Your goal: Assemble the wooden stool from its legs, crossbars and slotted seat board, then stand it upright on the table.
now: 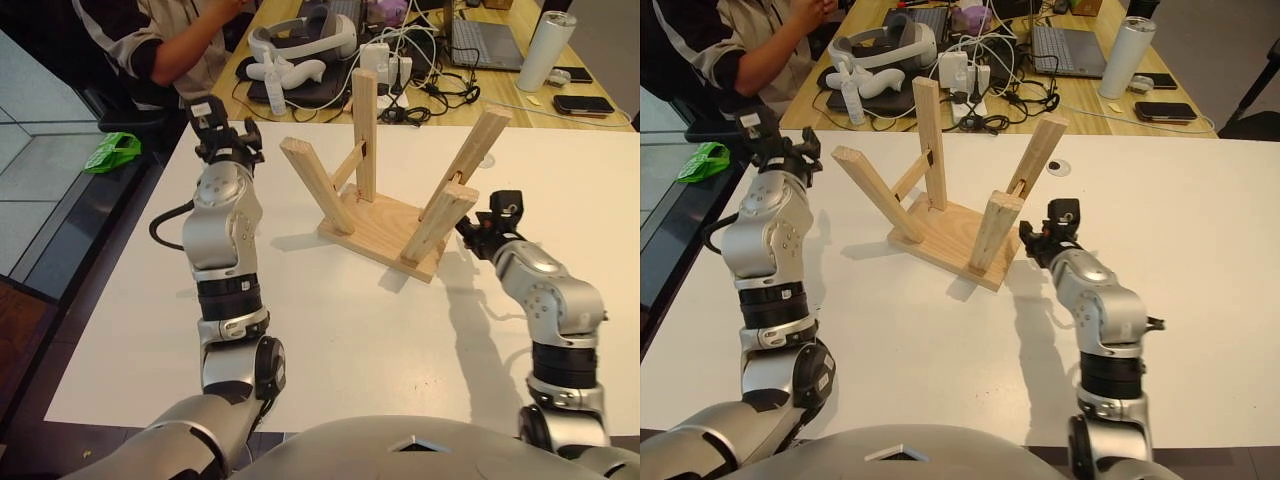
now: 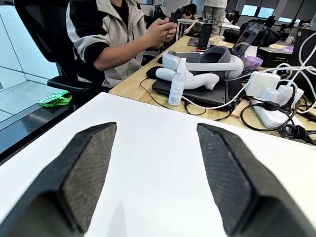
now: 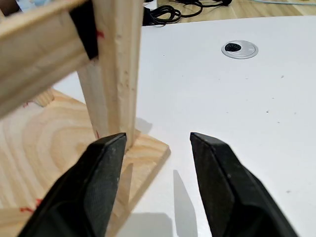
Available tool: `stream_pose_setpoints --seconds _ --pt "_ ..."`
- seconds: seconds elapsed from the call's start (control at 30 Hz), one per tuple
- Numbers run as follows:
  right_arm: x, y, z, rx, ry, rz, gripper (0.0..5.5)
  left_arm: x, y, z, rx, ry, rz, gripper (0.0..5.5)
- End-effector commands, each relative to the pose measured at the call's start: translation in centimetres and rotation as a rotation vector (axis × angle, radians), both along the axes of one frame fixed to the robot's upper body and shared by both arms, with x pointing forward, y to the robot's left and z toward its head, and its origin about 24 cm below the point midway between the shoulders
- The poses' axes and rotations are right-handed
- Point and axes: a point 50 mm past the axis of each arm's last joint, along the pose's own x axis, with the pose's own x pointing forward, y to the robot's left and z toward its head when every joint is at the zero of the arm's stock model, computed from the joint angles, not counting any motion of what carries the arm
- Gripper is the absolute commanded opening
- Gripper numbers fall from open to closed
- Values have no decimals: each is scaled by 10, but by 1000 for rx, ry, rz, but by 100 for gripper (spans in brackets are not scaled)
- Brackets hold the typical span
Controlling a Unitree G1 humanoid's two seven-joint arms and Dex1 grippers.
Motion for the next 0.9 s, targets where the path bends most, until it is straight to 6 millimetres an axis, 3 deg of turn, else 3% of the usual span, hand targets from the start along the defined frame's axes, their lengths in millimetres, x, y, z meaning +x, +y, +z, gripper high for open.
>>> stream_pose_setpoints --seconds 0.03,0.2,0.3,0.37,0.53,0.67,0.83,0.9 --pt "-9 -26 4 -55 2 52 243 -6 0 1 3 -25 34 304" --pt "-26 -18 23 177 -69 339 243 -12 -5 -2 -5 -41 46 304" --pt "-28 -28 31 253 -89 445 186 -11 -9 -3 -7 -41 35 304" --pt "-27 -34 34 259 -88 504 152 -10 -13 -2 -4 -40 20 304" --pt "-23 -36 38 193 -87 662 152 -10 -20 -3 0 -34 -3 304" --pt "-19 -23 35 150 -105 788 214 -7 -27 -1 -2 -36 -29 304" --pt "-22 -5 16 108 -82 873 295 -9 -36 -5 7 -23 -65 304" --pt "-20 -2 12 95 -88 884 299 -10 -35 -6 8 -20 -63 304"
